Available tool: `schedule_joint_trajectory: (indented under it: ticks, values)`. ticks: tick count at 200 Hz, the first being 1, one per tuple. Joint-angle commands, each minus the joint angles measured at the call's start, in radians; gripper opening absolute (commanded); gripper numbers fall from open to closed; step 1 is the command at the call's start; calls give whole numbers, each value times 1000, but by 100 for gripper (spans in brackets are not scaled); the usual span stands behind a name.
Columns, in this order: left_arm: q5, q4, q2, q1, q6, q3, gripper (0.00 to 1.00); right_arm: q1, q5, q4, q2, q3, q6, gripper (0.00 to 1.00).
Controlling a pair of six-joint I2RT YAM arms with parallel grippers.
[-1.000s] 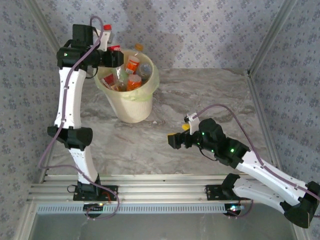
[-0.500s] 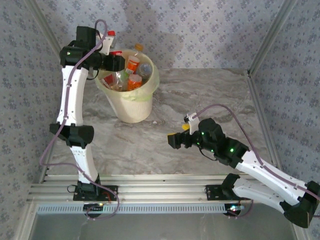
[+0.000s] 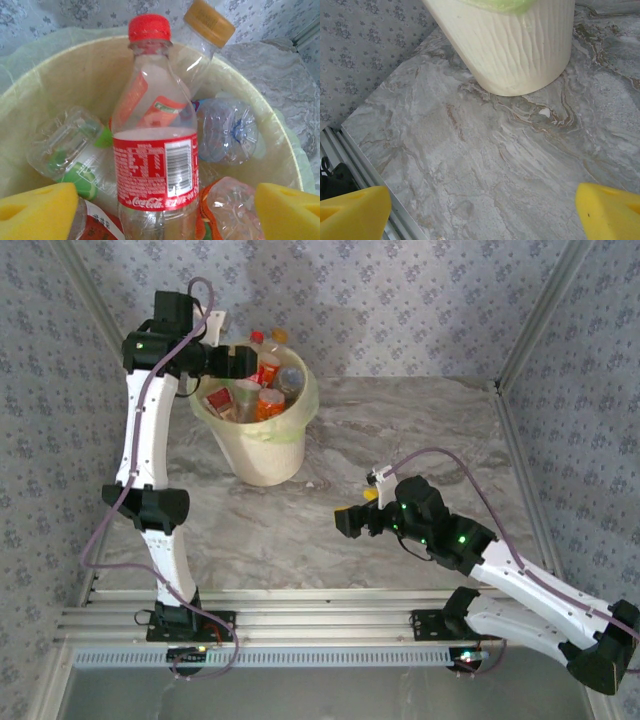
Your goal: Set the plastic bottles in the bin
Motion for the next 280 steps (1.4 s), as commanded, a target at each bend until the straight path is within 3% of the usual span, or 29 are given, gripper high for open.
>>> schedule_joint_trajectory:
  ticks: [1,33,55,145,179,233,280]
  values:
    - [-16,49,-50,-2,-35,27,97,-5,-4,-6,-1,22,0,97]
    - [-58,85,-111,-10,-47,13,100,-7,29,-20,-5,30,-20,98]
    - [-107,146,-199,-40,-46,-100,100,-12,60,-35,-9,42,-41,99]
    - [-295,727,-923,-171,-114,-1204,100,-104,247,-59,-63,43,-117,100]
    - [-383,872,-1153,-186,-207,-1567,100,-155,401,-57,-78,5,-123,100]
    - [-585,856,-1278,-187,-379,-1877,100,-286,424,105,-133,-162,-146,100]
    - [-690,1076,-1361,-187,-260,-2115,100,-431,447,193,-132,-259,-197,100]
